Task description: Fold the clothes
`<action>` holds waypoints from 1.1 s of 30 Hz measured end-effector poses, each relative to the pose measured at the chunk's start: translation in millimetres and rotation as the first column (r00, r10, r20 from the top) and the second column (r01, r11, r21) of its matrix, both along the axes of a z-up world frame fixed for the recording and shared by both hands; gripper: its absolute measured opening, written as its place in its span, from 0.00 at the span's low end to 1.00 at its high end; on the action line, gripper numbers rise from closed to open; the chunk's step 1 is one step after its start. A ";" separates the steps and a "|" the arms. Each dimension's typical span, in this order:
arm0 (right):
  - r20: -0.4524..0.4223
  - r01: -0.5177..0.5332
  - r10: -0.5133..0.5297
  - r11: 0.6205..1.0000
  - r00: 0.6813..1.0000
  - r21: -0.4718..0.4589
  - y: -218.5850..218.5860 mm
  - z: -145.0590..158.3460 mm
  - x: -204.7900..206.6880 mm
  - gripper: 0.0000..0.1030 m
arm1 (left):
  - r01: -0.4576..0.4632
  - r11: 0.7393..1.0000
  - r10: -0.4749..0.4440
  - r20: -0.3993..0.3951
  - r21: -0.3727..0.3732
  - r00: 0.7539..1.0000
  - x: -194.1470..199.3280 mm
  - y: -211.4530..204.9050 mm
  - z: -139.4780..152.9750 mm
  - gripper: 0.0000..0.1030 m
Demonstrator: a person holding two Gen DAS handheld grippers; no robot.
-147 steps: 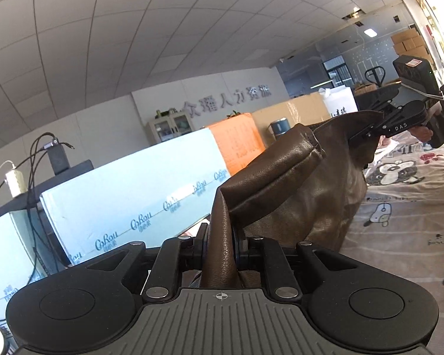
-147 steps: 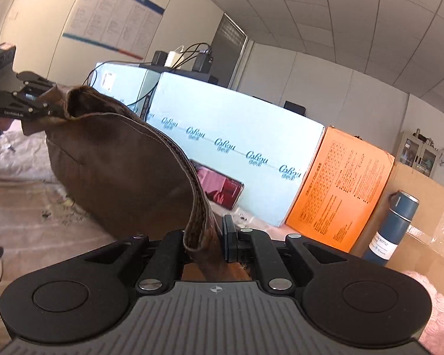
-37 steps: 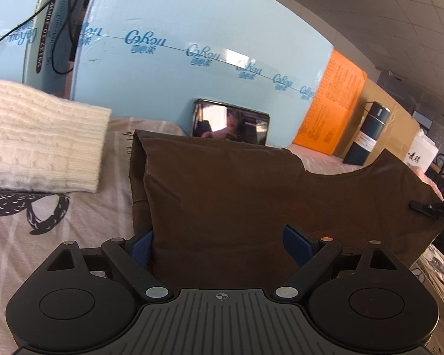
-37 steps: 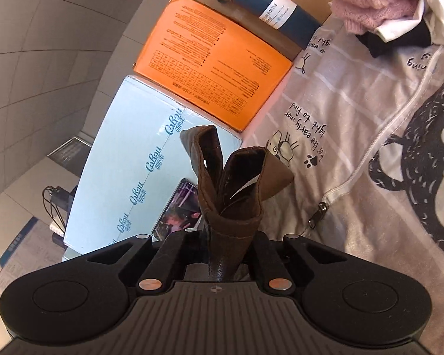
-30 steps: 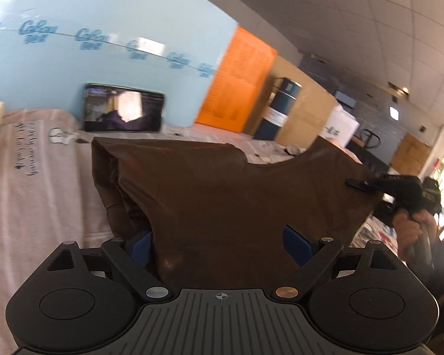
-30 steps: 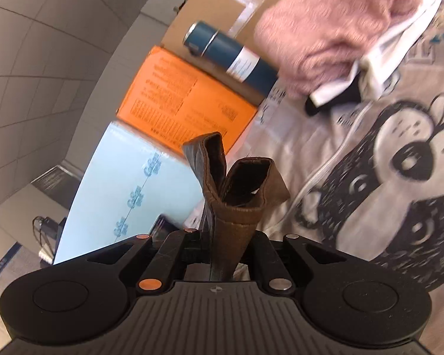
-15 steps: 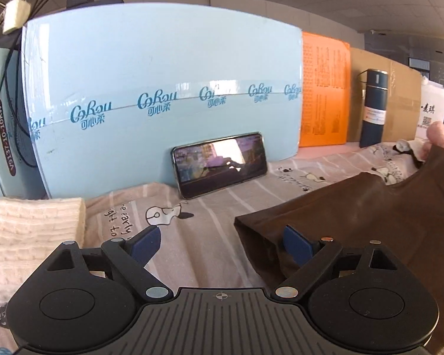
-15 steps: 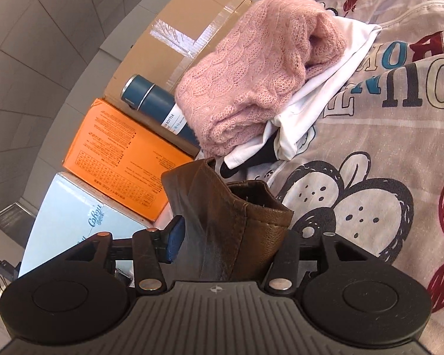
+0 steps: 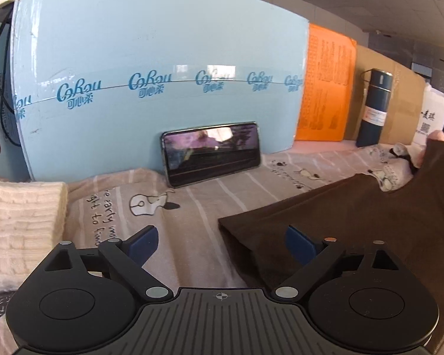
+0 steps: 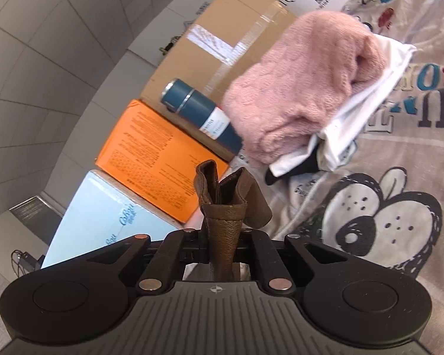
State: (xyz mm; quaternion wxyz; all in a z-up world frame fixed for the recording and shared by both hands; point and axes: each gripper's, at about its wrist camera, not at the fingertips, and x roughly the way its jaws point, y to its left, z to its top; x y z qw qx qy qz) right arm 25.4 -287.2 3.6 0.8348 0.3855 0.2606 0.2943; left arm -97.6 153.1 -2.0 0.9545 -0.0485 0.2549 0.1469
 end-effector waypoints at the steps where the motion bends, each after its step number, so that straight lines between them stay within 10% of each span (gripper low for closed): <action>1: 0.024 -0.017 0.017 1.000 1.000 0.003 3.8 6.3 -4.2 0.06 | 0.011 1.000 -0.010 -0.011 0.023 1.000 1.6 -4.3 -1.5 0.97; 11: 0.211 -0.332 0.324 0.943 0.922 0.003 84.1 62.2 -53.7 0.06 | -0.019 0.998 0.024 -0.103 0.054 0.994 19.0 -1.0 -22.1 0.97; 23: 0.079 -0.628 0.683 0.705 0.726 -0.330 194.2 19.9 -122.7 0.09 | -0.040 0.999 0.040 -0.041 -0.012 0.998 9.4 8.3 -18.2 0.97; 26: 0.082 -0.648 0.723 0.657 0.686 -0.386 193.8 14.2 -133.6 0.25 | -0.078 0.996 0.079 0.024 -0.030 0.997 1.4 12.2 -11.5 0.97; 28: 0.102 -0.678 0.765 0.616 0.635 -0.401 191.1 12.3 -140.5 0.58 | -0.072 0.996 0.077 0.089 -0.054 0.993 -6.0 12.5 -4.4 0.97; 33: 0.210 -0.701 0.834 0.545 0.510 -0.460 182.4 17.1 -164.0 0.84 | 0.127 0.991 -0.116 0.190 -0.047 0.975 -16.5 -12.3 12.6 1.00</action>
